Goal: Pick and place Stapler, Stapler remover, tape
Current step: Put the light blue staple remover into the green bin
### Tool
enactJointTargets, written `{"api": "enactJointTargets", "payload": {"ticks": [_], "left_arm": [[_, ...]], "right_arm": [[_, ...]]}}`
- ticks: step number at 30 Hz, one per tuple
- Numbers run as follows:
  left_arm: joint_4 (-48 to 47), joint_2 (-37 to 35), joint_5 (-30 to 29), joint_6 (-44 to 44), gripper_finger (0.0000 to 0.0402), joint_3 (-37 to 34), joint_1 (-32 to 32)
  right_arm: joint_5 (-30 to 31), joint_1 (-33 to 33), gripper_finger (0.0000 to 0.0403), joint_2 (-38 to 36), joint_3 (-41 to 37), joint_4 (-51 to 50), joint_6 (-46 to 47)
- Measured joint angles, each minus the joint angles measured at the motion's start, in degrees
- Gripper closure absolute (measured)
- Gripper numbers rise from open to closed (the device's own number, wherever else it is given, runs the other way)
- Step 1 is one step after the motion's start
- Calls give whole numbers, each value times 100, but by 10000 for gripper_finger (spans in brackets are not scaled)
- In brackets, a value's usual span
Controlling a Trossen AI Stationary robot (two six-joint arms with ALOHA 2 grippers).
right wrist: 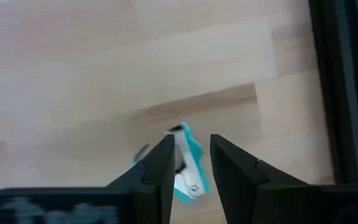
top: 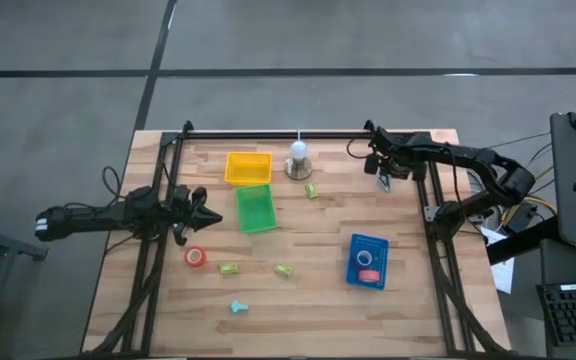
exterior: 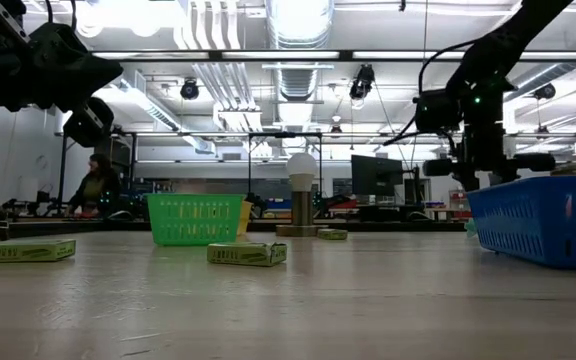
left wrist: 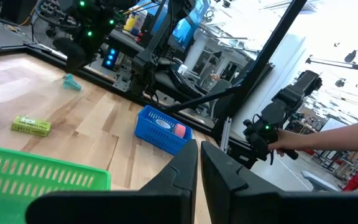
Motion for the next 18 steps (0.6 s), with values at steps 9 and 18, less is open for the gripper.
{"api": "enactJointTargets", "payload": {"ticks": [9, 18], "left_arm": [[0, 0, -1, 0, 378, 0, 1], [0, 0, 2, 0, 378, 0, 2]], "right_arm": [[0, 0, 320, 25, -46, -19, -241], [-213, 2, 331, 25, -339, 62, -35]]}}
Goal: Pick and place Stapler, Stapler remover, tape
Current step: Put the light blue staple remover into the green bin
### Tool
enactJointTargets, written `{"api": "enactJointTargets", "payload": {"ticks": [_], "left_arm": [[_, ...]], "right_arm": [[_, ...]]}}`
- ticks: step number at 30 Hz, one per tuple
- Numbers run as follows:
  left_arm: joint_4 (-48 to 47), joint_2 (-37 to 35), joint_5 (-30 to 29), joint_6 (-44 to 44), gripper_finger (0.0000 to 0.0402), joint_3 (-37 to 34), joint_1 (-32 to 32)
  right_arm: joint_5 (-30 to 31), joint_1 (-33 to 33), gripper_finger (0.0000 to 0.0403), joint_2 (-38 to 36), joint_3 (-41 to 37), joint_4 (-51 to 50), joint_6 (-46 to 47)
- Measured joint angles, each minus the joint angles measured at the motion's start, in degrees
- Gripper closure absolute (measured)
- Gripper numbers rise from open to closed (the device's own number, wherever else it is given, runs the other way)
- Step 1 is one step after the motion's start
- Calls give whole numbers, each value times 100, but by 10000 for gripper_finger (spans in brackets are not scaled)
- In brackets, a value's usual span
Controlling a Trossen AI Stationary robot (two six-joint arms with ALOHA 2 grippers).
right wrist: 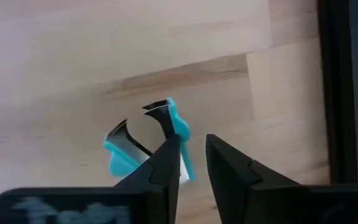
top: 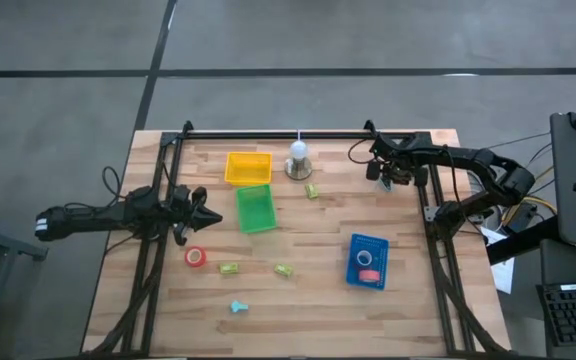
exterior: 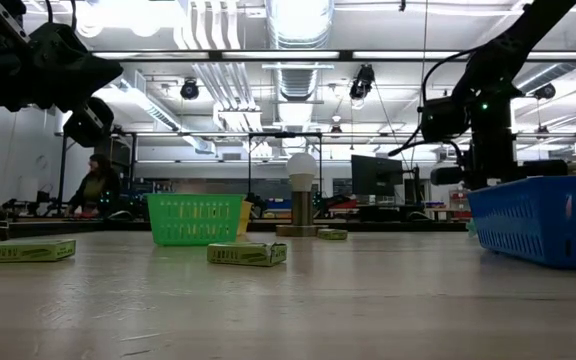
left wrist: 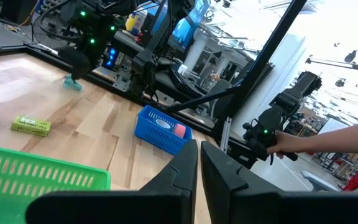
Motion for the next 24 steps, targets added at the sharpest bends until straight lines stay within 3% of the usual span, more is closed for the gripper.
{"api": "enactJointTargets", "payload": {"ticks": [17, 24], "left_arm": [[0, 0, -2, 0, 378, 0, 0], [1, 0, -2, 0, 378, 0, 0]], "right_arm": [[276, -2, 321, 0, 81, 225, -331], [303, -7, 342, 0, 32, 266, -372]]}}
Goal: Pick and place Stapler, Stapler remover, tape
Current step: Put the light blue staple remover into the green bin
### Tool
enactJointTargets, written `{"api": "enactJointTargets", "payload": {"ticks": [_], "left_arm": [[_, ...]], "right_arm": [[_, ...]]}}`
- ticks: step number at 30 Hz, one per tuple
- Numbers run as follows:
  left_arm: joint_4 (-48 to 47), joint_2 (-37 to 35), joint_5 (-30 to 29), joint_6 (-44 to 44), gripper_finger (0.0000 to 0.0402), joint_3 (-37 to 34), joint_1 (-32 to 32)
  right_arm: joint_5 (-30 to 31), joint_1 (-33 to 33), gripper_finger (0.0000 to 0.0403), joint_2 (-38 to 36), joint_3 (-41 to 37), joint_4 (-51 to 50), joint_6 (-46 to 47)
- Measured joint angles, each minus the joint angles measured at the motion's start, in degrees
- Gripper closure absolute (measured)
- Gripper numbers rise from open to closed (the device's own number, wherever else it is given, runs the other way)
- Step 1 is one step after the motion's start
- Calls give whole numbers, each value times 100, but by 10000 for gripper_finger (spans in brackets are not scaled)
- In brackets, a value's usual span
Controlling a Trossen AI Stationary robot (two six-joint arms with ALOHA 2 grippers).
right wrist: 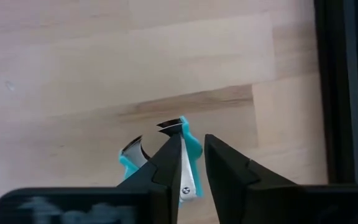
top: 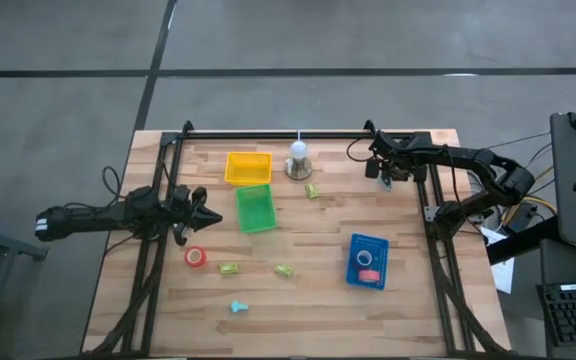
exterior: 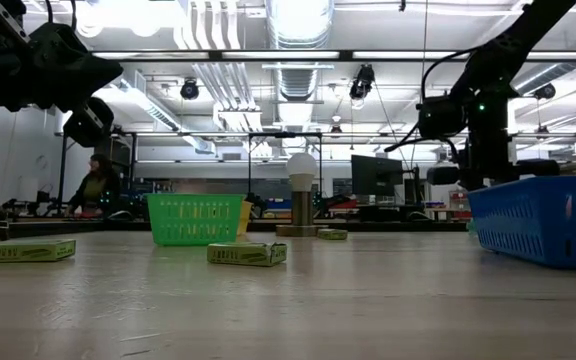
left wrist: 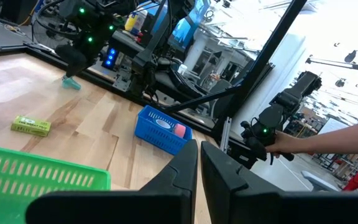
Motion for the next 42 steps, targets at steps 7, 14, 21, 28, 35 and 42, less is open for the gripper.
{"api": "enactJointTargets", "payload": {"ticks": [7, 14, 21, 28, 35, 42], "left_arm": [[-1, 0, 2, 0, 378, 0, -2], [0, 0, 1, 0, 378, 0, -1], [-1, 0, 1, 0, 378, 0, -1], [2, 0, 0, 0, 378, 0, 0], [1, 0, 0, 0, 378, 0, -2], [2, -2, 0, 0, 378, 0, -2]], "right_arm": [[-5, 0, 388, -2, -47, 215, -291], [-311, 76, 394, -48, 89, 202, -536], [-392, 474, 395, -362, 407, 184, -549], [-393, 1375, 395, -567, 666, 196, -4], [-160, 2710, 395, -568, 1016, 689, 983], [581, 3715, 395, -291, 1482, 1379, 1886]]}}
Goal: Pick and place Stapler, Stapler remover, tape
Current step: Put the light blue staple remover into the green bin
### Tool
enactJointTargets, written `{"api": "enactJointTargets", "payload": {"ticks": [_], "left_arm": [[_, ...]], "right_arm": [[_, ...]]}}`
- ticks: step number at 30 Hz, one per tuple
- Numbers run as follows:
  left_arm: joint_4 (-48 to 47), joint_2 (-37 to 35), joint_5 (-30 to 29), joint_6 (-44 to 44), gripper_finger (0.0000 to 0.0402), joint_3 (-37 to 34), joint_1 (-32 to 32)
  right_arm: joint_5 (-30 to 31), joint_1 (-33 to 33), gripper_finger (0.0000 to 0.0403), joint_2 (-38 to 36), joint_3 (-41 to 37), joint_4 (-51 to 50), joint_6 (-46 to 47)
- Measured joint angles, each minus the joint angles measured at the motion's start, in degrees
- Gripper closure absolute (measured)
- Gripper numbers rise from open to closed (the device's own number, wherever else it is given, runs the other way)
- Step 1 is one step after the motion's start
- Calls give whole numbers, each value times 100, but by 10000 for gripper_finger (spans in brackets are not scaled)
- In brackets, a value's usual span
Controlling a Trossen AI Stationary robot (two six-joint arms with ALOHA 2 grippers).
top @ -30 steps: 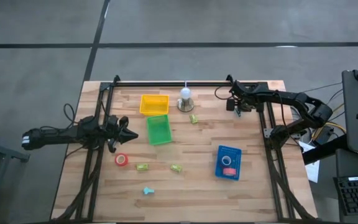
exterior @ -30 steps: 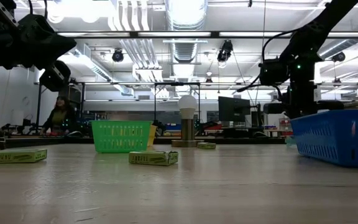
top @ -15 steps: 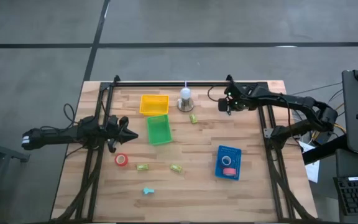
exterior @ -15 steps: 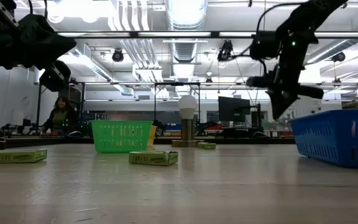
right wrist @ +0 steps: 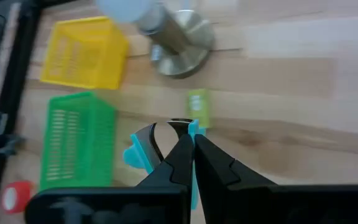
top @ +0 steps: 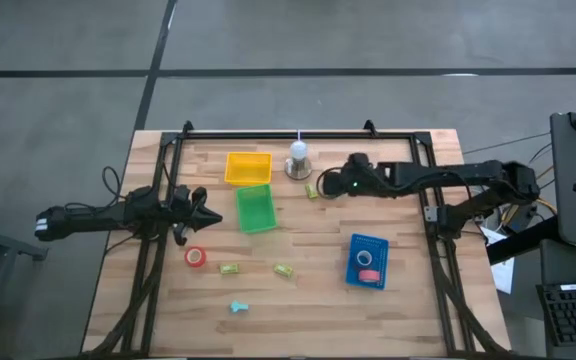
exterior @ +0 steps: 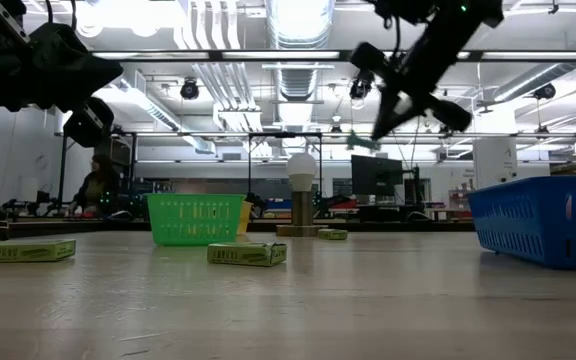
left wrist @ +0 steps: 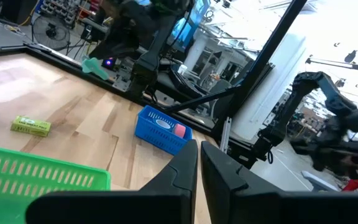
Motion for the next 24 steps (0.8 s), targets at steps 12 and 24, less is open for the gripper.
{"api": "enactJointTargets", "payload": {"ticks": [12, 24], "left_arm": [[4, 22, 0, 0, 378, 0, 2], [-4, 30, 2, 0, 378, 0, 1]], "right_arm": [[101, 661, 394, 1440, 1573, 67, -186], [-288, 799, 394, 2752, 3472, 153, -1267]]}}
